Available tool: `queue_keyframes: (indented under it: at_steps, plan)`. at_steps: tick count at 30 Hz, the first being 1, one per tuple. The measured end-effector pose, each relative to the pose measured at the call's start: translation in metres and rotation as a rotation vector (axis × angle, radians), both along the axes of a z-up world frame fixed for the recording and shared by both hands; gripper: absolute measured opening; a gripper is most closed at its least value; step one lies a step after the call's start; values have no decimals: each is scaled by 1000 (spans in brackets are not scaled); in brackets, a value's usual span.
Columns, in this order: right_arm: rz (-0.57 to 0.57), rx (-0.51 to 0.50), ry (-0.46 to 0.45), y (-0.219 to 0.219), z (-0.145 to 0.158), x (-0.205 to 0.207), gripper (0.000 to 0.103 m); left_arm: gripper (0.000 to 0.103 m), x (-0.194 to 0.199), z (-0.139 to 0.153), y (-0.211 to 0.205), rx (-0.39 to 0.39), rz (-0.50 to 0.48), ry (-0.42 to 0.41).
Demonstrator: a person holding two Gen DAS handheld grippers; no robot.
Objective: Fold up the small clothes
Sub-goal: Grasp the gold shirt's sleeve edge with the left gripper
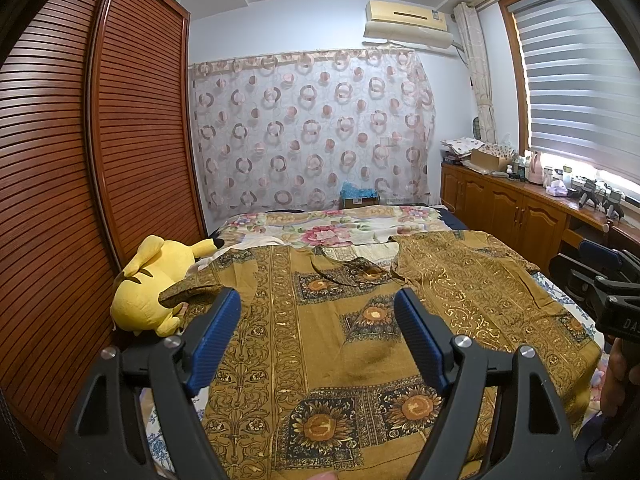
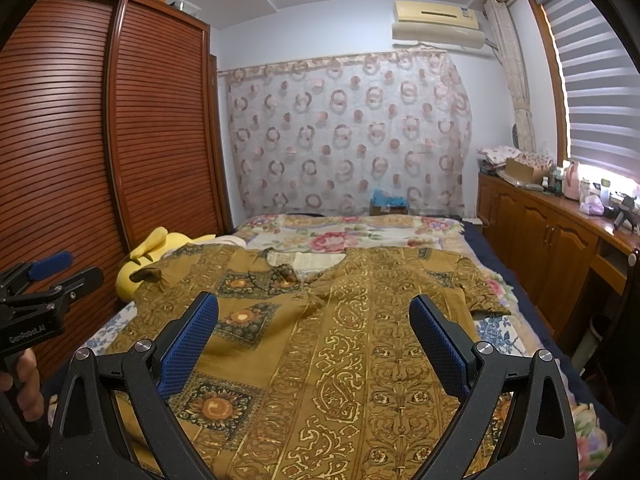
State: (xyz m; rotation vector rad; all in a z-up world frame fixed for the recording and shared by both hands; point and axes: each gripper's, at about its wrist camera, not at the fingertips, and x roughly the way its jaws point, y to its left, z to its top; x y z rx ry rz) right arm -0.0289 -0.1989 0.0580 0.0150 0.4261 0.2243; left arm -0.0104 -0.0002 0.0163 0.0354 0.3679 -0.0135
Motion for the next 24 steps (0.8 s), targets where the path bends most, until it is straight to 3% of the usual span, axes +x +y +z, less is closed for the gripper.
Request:
queue_keyframes:
  at_steps: [8,14,20,24]
  plan:
    - [36,7,29,5,0,10,98,80,11,-14,3,5,4,38]
    - [63,-25,37,29,-24,26,98,80,31,-43,18,6,21,75]
    - [97,-78,54,41,-48,46,98,80,52,-69,41,57,27,146]
    - [135,-69,110,42,-61,63,98,80,65,-81,69,17,24,195]
